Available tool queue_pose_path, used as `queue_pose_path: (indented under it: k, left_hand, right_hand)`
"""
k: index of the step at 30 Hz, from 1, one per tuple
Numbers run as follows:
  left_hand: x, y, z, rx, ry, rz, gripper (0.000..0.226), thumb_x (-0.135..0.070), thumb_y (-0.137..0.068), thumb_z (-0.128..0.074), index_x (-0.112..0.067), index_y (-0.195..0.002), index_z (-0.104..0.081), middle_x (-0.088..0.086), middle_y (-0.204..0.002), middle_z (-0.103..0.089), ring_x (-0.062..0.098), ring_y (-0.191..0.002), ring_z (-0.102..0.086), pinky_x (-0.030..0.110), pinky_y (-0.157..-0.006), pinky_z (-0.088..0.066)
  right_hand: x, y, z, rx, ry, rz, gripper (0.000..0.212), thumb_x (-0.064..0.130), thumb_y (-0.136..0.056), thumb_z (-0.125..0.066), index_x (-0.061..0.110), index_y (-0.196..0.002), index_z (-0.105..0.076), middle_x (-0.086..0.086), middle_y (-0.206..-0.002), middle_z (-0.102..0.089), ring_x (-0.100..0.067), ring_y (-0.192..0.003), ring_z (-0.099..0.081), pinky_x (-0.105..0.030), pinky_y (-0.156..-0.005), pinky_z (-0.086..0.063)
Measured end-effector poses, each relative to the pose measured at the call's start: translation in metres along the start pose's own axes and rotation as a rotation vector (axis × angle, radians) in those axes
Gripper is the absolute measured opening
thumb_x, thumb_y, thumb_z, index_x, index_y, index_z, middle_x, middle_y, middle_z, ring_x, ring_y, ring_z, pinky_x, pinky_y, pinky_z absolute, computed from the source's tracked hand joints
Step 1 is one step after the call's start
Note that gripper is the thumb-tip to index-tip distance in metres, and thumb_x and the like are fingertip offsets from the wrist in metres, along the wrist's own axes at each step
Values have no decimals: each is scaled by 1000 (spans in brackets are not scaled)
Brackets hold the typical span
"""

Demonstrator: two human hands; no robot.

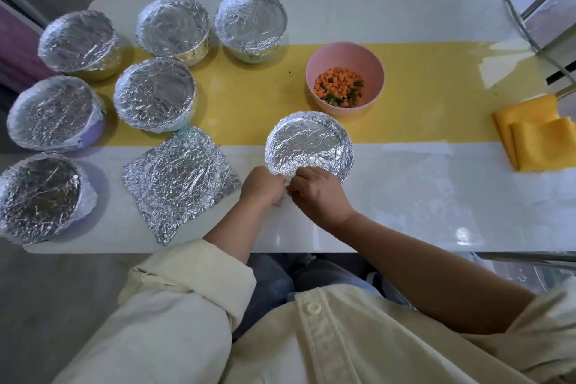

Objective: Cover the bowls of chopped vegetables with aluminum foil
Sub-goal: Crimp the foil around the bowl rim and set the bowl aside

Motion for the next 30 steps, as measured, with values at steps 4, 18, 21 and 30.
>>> queue_pose_path:
  k: [4, 18, 21, 30]
  left_hand:
    - [-8, -2, 0, -44, 15, -33, 21, -6, -81, -50, -5, -61, -53, 9, -43, -59, 35, -57, -68, 34, -62, -49]
    - [-6, -7, 17, -187, -296, -111, 35, -39, -81, -55, -8, -76, -72, 7, -74, -73, 26, -76, -71, 36, -76, -58]
    - [-3, -3, 16, -213, -246, -95, 42, -42, -76, -51, -7, -74, -73, 7, -70, -73, 26, -71, -71, 39, -76, -59]
    - [10, 6, -6, -162, -74, -43, 46, -41, -70, -41, -6, -78, -70, 7, -73, -74, 31, -74, -73, 44, -79, -60]
  right_hand:
    - [0, -2, 0, -37, -34, -42, 23, 16, -75, -47, 8, -60, -63, -6, -59, -53, -28, -51, -53, -25, -47, -36]
    - [-15, 6, 1, 75, -14, -21, 31, 15, -58, -89, 9, -73, -63, -6, -73, -58, -30, -66, -56, -34, -62, -39]
    - [-15, 5, 2, 81, -42, -17, 20, 6, -63, -82, 9, -66, -63, -6, -68, -57, -30, -63, -56, -33, -53, -47]
    - [-9, 1, -1, 38, -28, 23, 17, 2, -72, -71, 9, -60, -62, -4, -64, -53, -28, -60, -52, -29, -48, -39]
Point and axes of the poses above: each hand's wrist, its own y-axis away from the middle knuckle, its own z-axis out of the back of the hand, x = y × z, the point moved 3 cm from there along -y, towards the middle knuckle
